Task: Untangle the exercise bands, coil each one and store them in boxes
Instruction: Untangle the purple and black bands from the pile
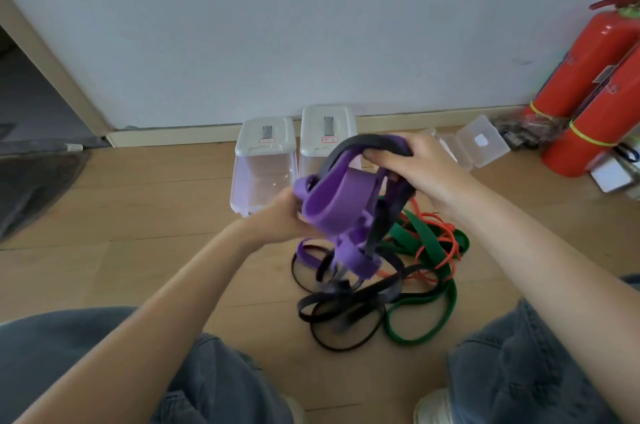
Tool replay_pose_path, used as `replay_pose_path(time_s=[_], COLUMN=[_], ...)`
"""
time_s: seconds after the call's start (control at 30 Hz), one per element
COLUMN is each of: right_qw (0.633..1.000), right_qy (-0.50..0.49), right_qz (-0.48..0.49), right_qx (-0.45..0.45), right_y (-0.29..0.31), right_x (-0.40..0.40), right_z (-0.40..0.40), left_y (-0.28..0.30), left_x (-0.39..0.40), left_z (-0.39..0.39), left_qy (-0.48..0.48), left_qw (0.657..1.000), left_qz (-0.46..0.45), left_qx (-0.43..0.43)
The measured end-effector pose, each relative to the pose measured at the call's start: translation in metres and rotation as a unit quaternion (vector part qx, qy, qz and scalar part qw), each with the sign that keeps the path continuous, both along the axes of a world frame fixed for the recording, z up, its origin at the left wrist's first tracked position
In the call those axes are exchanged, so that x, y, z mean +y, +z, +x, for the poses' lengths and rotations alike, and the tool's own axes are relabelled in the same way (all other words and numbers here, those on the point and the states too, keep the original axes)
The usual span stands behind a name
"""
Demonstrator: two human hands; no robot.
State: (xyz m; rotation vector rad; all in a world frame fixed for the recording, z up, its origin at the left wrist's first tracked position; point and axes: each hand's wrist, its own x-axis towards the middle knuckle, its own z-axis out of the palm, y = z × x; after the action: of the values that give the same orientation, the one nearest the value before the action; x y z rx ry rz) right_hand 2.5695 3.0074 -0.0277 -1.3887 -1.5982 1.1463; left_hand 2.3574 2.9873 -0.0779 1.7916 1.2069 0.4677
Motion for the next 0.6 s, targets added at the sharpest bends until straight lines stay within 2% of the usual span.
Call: replay_pose_path(time_s=[0.03,0.1,0.17,0.23,0.3,0.37,0.43,0.53,0.6], right_qw=[0.999,0.994,0.983,0.985,0.985,0.973,0.968,0.979,0.987], right_qy=[0.010,-0.001,-0.085,-0.136,-0.091,-0.052,-0.067,-0.062,0.043], right_qz=[-0.008,-0.035,-0.063,-0.085,-0.145,-0.223,-0.236,-0.147,-0.050], right_qx=[0.032,0.105,0.149,0.068,-0.014,-0.017,-0.054,-0.130,-0.148], right_y=[0.002,0.004,0.003,-0.001,-0.007,-0.010,-0.012,-0.010,-0.011], right_x=[0.000,0.001,0.008,0.014,0.014,0.010,0.009,0.006,0.000], right_z=[-0.004,-0.005,0.001,0.012,0.021,0.025,0.028,0.025,0.015], left_y=[-0.006,-0.008,-0.005,-0.001,0.008,0.018,0.026,0.039,0.045], left_x=[-0.002,-0.003,0.005,0.015,0.020,0.020,0.022,0.020,0.016], left_z=[0.010,0.021,0.018,0.002,-0.013,-0.022,-0.027,-0.026,-0.018], left_qy=[-0.002,0.064,0.126,0.153,0.159,0.166,0.187,0.168,0.106], left_qw=[0.999,0.994,0.984,0.980,0.978,0.972,0.967,0.980,0.992], left_qz=[0.031,0.029,-0.011,-0.058,-0.065,-0.058,-0.037,0.001,0.014], left_qx=[-0.032,-0.087,-0.121,-0.116,-0.122,-0.157,-0.166,-0.112,-0.068])
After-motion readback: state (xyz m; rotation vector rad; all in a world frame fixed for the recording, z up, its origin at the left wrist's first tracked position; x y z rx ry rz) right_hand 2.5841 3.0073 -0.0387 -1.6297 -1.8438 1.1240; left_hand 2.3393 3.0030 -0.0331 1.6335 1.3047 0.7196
